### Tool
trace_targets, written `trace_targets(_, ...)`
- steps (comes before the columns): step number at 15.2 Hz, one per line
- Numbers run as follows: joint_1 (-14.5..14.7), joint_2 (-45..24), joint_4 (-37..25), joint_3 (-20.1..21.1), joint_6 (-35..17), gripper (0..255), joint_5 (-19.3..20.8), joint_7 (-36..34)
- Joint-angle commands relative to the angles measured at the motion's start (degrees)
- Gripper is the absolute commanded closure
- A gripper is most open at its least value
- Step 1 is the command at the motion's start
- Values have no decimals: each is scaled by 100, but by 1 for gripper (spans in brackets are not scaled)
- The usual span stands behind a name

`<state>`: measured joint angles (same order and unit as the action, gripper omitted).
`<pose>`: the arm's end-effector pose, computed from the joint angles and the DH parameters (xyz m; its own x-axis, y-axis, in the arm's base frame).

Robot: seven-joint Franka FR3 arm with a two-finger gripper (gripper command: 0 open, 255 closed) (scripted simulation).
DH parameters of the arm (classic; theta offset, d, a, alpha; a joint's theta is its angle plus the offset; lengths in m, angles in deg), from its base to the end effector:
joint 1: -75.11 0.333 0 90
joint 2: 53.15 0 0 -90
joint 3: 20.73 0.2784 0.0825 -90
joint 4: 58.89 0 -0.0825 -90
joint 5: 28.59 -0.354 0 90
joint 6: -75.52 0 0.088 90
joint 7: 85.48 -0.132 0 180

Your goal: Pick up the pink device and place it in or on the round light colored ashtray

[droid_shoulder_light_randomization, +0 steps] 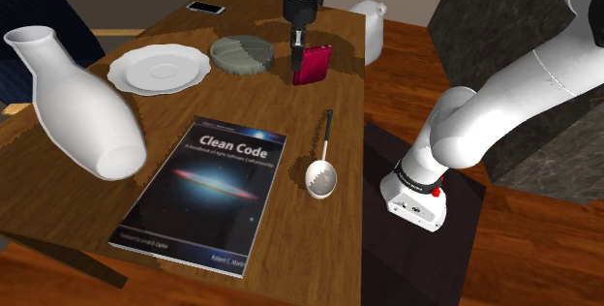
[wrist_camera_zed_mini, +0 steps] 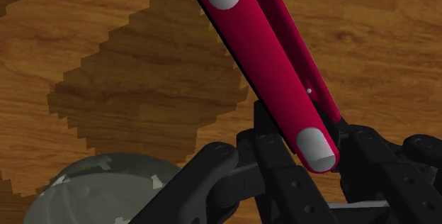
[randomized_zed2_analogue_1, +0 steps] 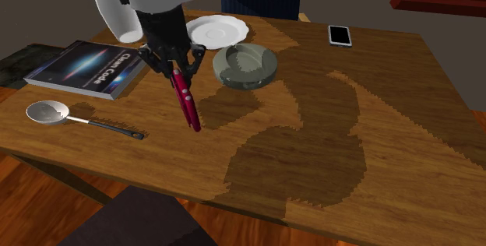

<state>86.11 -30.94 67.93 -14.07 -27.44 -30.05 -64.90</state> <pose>0.3977 0.1324 0.4768 0.7944 0.6063 -0.0357 0.6069 -0.7947 0.0071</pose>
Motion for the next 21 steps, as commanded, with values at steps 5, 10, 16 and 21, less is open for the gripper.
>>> trace_targets(5, -8, 4, -458, -15, 463, 255, 9, 8)
trace_targets(10, -14, -27, -873, -22, 846, 255, 16, 10)
trace_targets(16, -47, -533, -1674, -27, 1144, 255, 72, 19)
trace_targets(21, -93, -1712, -2980, -24, 1277, 255, 201, 31)
